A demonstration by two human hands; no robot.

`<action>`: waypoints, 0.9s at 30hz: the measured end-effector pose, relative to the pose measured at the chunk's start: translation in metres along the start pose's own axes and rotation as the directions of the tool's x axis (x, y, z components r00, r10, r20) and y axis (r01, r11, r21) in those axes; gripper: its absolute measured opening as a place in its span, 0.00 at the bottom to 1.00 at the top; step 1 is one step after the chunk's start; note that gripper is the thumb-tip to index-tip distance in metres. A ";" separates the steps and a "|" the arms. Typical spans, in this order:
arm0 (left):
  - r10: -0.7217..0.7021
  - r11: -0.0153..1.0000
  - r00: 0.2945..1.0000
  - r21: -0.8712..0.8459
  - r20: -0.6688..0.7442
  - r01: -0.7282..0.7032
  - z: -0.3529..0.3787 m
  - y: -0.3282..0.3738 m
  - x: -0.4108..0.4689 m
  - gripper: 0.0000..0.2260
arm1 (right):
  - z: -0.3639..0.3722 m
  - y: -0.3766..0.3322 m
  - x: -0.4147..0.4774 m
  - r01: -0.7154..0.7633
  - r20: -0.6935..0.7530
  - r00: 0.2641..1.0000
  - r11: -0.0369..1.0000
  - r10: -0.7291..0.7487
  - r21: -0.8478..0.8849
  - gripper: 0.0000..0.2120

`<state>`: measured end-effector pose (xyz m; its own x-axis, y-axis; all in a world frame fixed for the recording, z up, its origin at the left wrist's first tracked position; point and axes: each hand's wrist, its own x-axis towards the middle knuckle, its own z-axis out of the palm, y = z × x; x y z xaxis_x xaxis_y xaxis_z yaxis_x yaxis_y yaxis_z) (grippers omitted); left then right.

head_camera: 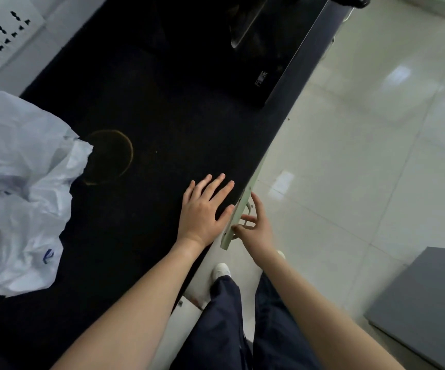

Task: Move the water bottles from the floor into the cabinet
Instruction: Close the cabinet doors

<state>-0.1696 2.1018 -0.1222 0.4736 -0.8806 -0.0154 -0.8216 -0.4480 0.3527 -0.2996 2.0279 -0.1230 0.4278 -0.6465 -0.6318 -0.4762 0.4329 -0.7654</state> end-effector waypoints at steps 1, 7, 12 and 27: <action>0.000 1.000 1.000 0.000 -0.003 0.000 0.000 0.000 0.000 0.22 | 0.002 0.002 0.001 -0.019 -0.013 1.000 1.000 0.019 0.023 0.41; -0.002 1.000 1.000 0.013 -0.011 0.002 0.002 0.000 0.001 0.22 | 0.007 0.005 0.005 -0.085 0.040 0.996 0.987 0.080 0.135 0.42; 0.006 1.000 0.999 0.017 -0.032 -0.005 0.004 -0.001 0.001 0.22 | 0.010 0.001 0.006 -0.123 0.109 0.988 0.977 0.105 0.176 0.47; -0.007 1.000 0.999 -0.024 0.054 0.009 -0.007 0.003 0.000 0.22 | 0.004 -0.018 -0.005 0.091 -0.005 0.996 0.990 -0.092 -0.104 0.31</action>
<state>-0.1696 2.1014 -0.1146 0.4618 -0.8843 -0.0684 -0.8094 -0.4518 0.3752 -0.2901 2.0252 -0.1064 0.4660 -0.6864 -0.5583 -0.5125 0.3050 -0.8027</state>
